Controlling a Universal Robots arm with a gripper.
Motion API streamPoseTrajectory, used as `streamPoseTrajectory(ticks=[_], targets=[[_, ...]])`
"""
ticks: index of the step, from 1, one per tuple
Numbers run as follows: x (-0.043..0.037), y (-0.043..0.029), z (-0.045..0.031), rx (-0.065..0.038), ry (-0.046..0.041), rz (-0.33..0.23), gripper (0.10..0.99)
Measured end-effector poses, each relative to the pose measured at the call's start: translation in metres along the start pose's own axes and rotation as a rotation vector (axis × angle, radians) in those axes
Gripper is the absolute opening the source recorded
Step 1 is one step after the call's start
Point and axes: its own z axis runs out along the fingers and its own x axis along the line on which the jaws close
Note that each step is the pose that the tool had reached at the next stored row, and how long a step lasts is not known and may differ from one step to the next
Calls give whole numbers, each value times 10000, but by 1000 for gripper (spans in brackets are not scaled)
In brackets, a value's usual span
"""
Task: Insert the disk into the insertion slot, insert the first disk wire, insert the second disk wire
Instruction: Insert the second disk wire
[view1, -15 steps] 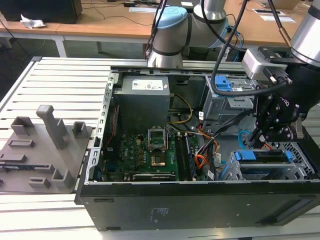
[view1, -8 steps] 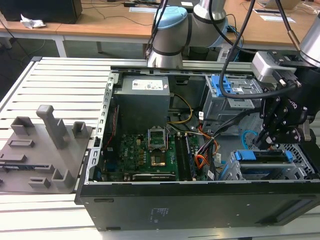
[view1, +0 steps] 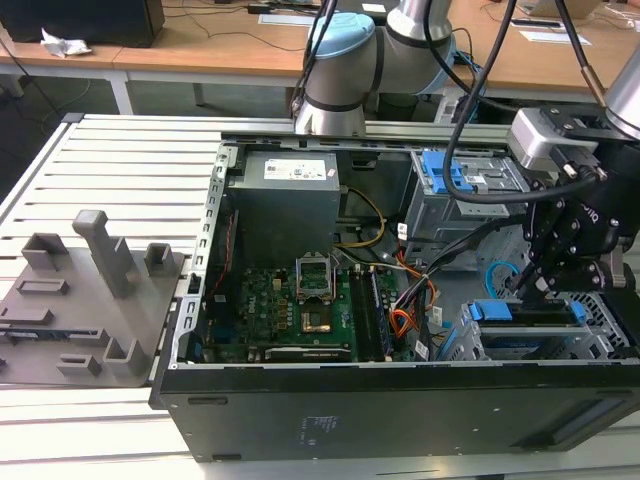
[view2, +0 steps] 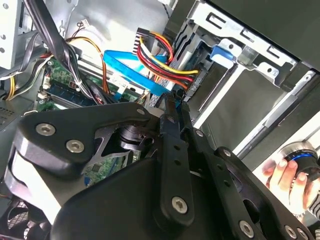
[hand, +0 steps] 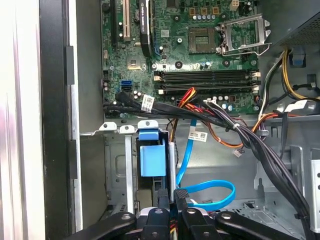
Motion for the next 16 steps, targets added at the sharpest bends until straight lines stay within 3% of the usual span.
streamPoseTrajectory(ticks=[16], targets=[[60,-7,42,0,0,4,161]])
